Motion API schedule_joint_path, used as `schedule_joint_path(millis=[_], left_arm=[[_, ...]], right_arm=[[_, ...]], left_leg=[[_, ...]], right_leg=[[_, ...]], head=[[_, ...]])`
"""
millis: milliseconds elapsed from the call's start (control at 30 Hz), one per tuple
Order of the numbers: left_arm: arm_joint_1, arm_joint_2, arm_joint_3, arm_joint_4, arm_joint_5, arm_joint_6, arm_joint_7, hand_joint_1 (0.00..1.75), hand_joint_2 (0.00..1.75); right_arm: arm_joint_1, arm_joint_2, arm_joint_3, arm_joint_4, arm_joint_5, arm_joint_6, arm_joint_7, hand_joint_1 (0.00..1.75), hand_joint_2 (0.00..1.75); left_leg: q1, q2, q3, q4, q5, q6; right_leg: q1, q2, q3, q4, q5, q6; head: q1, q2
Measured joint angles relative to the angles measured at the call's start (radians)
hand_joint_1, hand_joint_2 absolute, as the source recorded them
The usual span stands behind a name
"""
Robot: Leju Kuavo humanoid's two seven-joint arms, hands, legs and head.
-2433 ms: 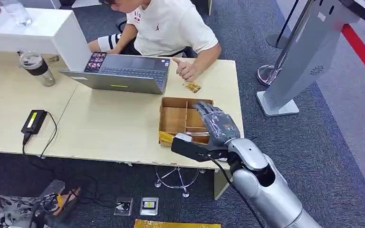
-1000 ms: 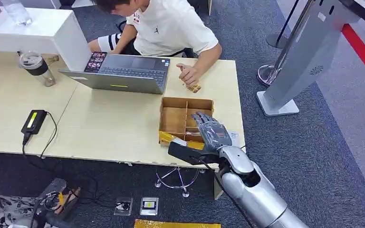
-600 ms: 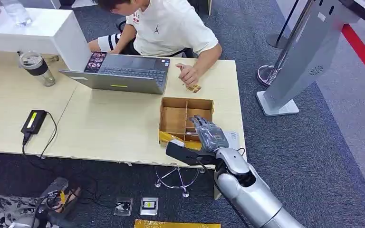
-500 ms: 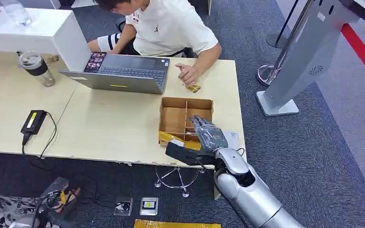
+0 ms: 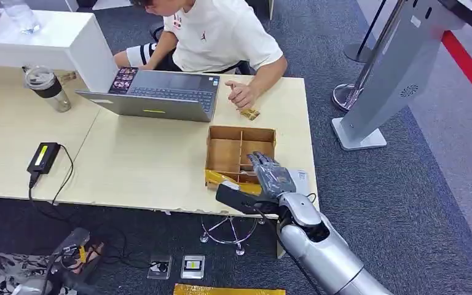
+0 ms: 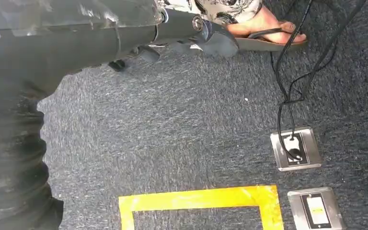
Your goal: Pass the card to the sensor for recognition and then transmit it.
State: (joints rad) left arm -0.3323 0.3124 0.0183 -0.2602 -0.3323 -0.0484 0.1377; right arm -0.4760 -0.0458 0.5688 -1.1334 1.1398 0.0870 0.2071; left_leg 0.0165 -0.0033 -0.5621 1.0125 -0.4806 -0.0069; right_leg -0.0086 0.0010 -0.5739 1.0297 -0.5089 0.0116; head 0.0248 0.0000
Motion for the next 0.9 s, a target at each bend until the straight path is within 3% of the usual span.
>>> schedule_joint_path(millis=[67, 200, 267, 433, 900], left_arm=[[-0.001, -0.002, 0.000, 0.000, -0.003, 0.000, 0.000, 0.00, 1.75], [-0.003, -0.003, 0.000, 0.000, -0.004, -0.001, 0.002, 0.00, 1.75], [-0.004, -0.003, 0.000, 0.000, -0.005, -0.001, 0.003, 0.00, 1.75], [-0.005, -0.005, 0.000, 0.000, -0.005, -0.001, 0.003, 0.00, 1.75], [-0.007, -0.007, 0.000, 0.000, -0.005, 0.000, 0.003, 0.00, 1.75]], right_arm=[[0.000, 0.000, 0.000, 0.001, 0.000, -0.001, 0.001, 0.40, 1.75], [0.000, 0.000, 0.000, 0.008, 0.003, -0.006, 0.003, 0.45, 1.75], [0.000, 0.000, 0.000, 0.009, 0.003, -0.008, 0.003, 0.61, 1.75], [0.000, 0.000, 0.000, 0.016, 0.004, -0.010, 0.004, 0.80, 1.75], [0.000, 0.000, 0.000, 0.016, 0.006, -0.013, 0.004, 0.77, 1.75]], left_leg=[[0.000, 0.000, 0.000, 0.000, 0.000, 0.000], [0.000, 0.000, 0.000, 0.000, 0.000, 0.000], [0.000, 0.000, 0.000, 0.000, 0.000, 0.000], [0.000, 0.000, 0.000, 0.000, 0.000, 0.000], [0.000, 0.000, 0.000, 0.000, 0.000, 0.000]], right_leg=[[0.000, 0.000, 0.000, 0.000, 0.000, 0.000], [0.000, 0.000, 0.000, 0.000, 0.000, 0.000], [0.000, 0.000, 0.000, 0.000, 0.000, 0.000], [0.000, 0.000, 0.000, 0.000, 0.000, 0.000], [0.000, 0.000, 0.000, 0.000, 0.000, 0.000]], head=[[0.000, 0.000], [0.000, 0.000], [0.000, 0.000], [0.000, 0.000], [0.000, 0.000]])
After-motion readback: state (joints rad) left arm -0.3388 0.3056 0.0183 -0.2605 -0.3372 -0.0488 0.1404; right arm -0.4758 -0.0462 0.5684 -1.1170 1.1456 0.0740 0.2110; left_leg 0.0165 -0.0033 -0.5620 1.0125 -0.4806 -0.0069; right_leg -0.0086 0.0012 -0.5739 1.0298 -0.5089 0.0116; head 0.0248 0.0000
